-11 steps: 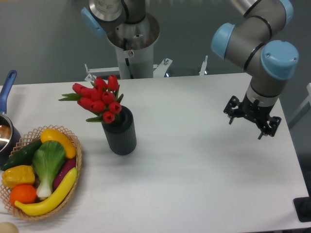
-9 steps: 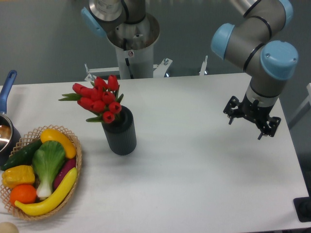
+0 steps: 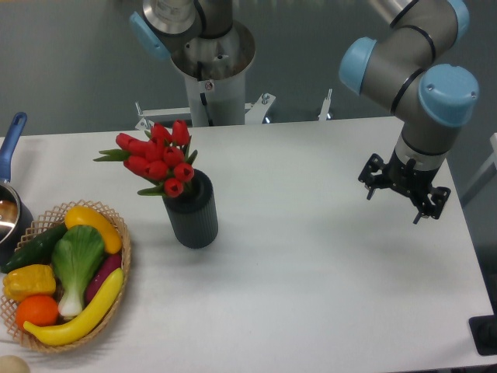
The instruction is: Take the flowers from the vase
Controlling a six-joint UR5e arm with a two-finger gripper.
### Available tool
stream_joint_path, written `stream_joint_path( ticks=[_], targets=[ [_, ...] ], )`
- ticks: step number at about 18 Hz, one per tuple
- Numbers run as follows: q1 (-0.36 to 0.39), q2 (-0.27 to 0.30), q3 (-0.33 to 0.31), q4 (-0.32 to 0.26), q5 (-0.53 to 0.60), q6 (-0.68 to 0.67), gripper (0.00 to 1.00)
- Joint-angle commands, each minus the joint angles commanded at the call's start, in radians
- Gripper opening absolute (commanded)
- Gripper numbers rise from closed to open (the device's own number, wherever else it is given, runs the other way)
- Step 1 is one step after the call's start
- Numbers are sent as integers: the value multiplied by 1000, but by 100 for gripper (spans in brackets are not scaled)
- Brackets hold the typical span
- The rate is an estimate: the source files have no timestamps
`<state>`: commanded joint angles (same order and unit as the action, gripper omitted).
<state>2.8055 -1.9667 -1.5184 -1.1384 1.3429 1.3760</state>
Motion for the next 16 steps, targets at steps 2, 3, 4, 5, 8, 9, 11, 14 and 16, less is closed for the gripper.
stream_joint_path(
  ticks=[2,3,4,5,8,9,11,14,16],
  targets=[
    [37,51,-89,75,-141,0,100],
    [46,78,-145,133,-210,-2,100],
    [58,98,-195,188,-275,-3,100],
    [75,106,-225,218,-330,-6,100],
    [75,108,-241,230,-409,-9,100],
    [69,108,-243,233,-419,-6,100],
    [62,114,-252,235,-448,-2,100],
    [52,141,-295,235,-646,-2,100],
    [54,166,-350,236,-807,-2,100]
  ],
)
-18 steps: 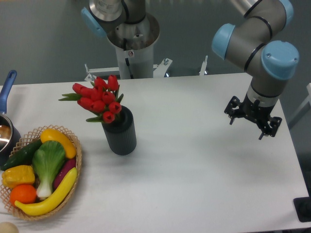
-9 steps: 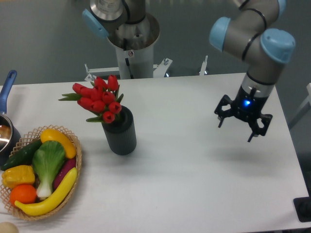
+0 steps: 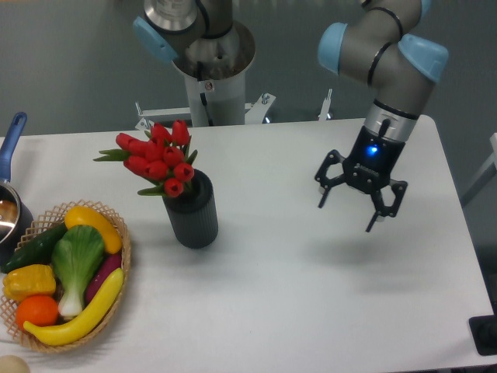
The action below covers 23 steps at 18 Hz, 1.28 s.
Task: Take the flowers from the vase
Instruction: 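Move the open gripper toward the red tulips in the black vase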
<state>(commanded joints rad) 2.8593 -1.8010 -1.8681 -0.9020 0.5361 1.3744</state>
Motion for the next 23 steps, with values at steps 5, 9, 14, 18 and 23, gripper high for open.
stream_joint_path(
  ticks=[5,9,14,18,23],
  targets=[
    [-5,57,-101,0,-81,5,100],
    [-20,118,-169,-6,-88,9,100],
    [-61,184,-252,-8,-84,29,100],
    [-63,275,-336,-12,-81,77,100],
    [-57,362,-427,-12,-77,97,100]
  ],
)
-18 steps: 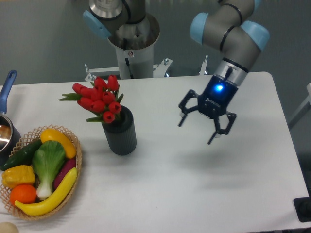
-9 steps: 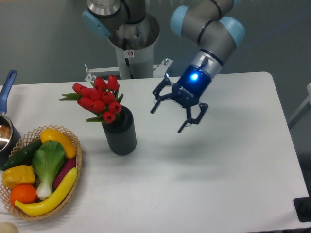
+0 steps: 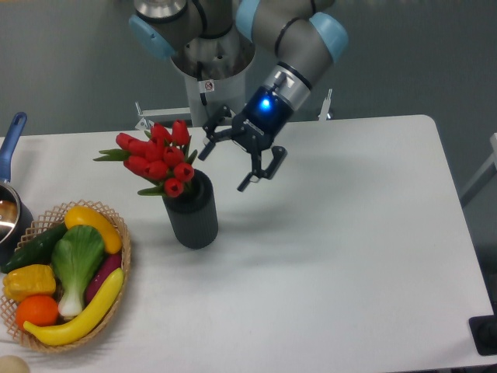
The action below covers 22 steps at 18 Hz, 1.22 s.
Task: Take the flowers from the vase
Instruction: 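Move the open gripper toward the red tulips in the black vase, then close the gripper around the tulip stems above the vase rim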
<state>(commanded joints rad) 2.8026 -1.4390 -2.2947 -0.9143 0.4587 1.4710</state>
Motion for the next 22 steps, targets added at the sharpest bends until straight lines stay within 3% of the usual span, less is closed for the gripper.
stream_joint_path(
  ticks=[7,10,19,20,21,22],
  targets=[
    [-5,-3,-11,-11,21,5,100],
    [-14,-41,-3,-3,14,3,100],
    [-121,-90,29,-2,2,-4,100],
    [-124,-92,32,-2,2,-4,98],
    [-124,-92,32,-2,2,-4,89],
    [-126,-92,34,-2,2,-4,66]
  ],
)
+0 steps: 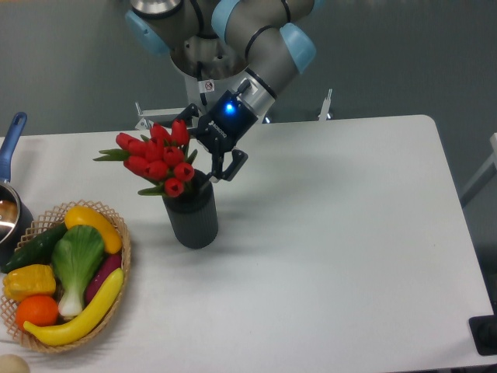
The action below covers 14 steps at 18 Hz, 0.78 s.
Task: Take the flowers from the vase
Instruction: 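Close the gripper around the tulip stems above the vase rim, then lift the gripped tulips straight up out of the black vase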
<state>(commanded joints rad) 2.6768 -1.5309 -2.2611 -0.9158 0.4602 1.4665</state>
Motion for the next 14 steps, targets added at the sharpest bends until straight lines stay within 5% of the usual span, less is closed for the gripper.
stream_joint_path(
  ticks=[1,2,3,14],
  targets=[
    [0,-2,0,0,0,0,47],
    [2,-8,6,2,0,3,18],
    [2,-9,9,2,0,5,3],
    [17,8,58,-5,-70,-43,0]
  ],
)
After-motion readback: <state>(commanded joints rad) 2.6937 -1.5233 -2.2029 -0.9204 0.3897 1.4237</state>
